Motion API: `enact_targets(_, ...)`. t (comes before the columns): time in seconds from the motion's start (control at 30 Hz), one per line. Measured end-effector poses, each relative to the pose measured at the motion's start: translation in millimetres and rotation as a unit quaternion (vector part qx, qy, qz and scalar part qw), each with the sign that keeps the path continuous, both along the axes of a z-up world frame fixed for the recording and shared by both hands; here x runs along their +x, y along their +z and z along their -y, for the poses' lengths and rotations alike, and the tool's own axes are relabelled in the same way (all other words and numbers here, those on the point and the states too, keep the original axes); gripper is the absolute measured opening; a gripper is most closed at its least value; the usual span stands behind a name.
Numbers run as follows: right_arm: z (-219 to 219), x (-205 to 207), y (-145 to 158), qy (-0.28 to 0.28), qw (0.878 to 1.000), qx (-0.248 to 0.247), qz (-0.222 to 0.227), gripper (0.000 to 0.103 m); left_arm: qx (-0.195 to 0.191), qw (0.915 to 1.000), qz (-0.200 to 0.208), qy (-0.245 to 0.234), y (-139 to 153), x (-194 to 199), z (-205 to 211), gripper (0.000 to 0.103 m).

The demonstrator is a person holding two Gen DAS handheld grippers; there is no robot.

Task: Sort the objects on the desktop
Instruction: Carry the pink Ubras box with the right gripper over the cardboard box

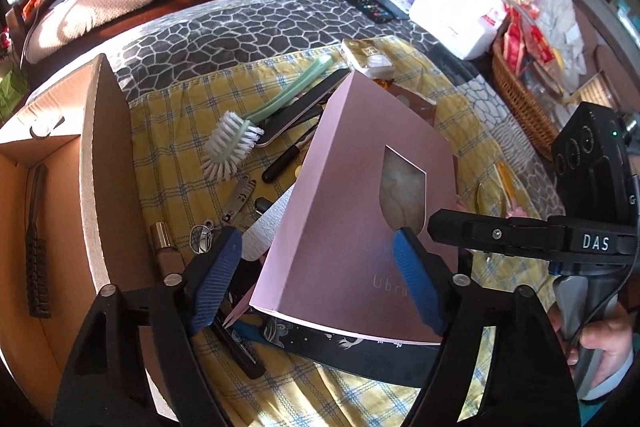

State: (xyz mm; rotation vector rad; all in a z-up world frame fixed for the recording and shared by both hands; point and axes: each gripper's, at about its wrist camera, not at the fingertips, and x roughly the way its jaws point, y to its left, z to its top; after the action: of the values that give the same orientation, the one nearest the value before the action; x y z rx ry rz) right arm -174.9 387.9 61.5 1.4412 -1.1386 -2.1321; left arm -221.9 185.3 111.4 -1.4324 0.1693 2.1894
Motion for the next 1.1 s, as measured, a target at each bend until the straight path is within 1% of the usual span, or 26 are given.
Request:
enact_targets(0.03, 0.5, -0.8, -0.3, 0.001, 1.0, 0.002, 0.001, 0.065, 0.003, 1.0, 0.003, -0.005, -1.2, 0.7, -1.1, 0.069)
enact_targets(0.07, 1.8, -1.8, -0.5, 0.003, 1.0, 0.004, 0.002, 0.061, 0.005, 1.0, 0.003, -0.008, -1.6, 1.7, -1.9, 0.066)
enact_targets(0.1, 2.4, -2.2, -0.7, 0.004, 1.0, 0.008, 0.003, 0.06, 0.006, 0.9999, 0.002, -0.009, -1.6, 2.7, -3.0, 0.065)
enact_targets(0.27, 6.1, -2.3, 1.4, 0.005, 0.999, 0.032, 0.004, 0.057, 0.011, 0.9999, 0.0, -0.008, -2.7, 5.3, -2.2, 0.065)
enact_targets(0.43, 16.4, 0.7, 18.9, 0.02, 0.996, 0.08, -0.018, 0.058, 0.018, 0.9997, -0.007, -0.015, 5.4, 14.9, -1.9, 0.064)
enact_targets(0.6, 27.5, 4.5, 36.8, 0.027, 0.994, 0.1, -0.036, 0.058, 0.038, 0.999, -0.02, -0.009, 25.6, 20.7, 3.7, 0.064)
enact_targets(0.87, 40.0, 7.2, 73.0, 0.03, 0.991, 0.115, -0.064, 0.058, 0.049, 0.9978, -0.044, -0.004, 59.8, 28.7, 12.8, 0.064)
enact_targets(1.1, 66.0, 2.9, 105.5, 0.045, 0.987, 0.129, -0.087, 0.058, 0.075, 0.9955, -0.056, 0.018, 87.2, 28.9, 47.0, 0.064)
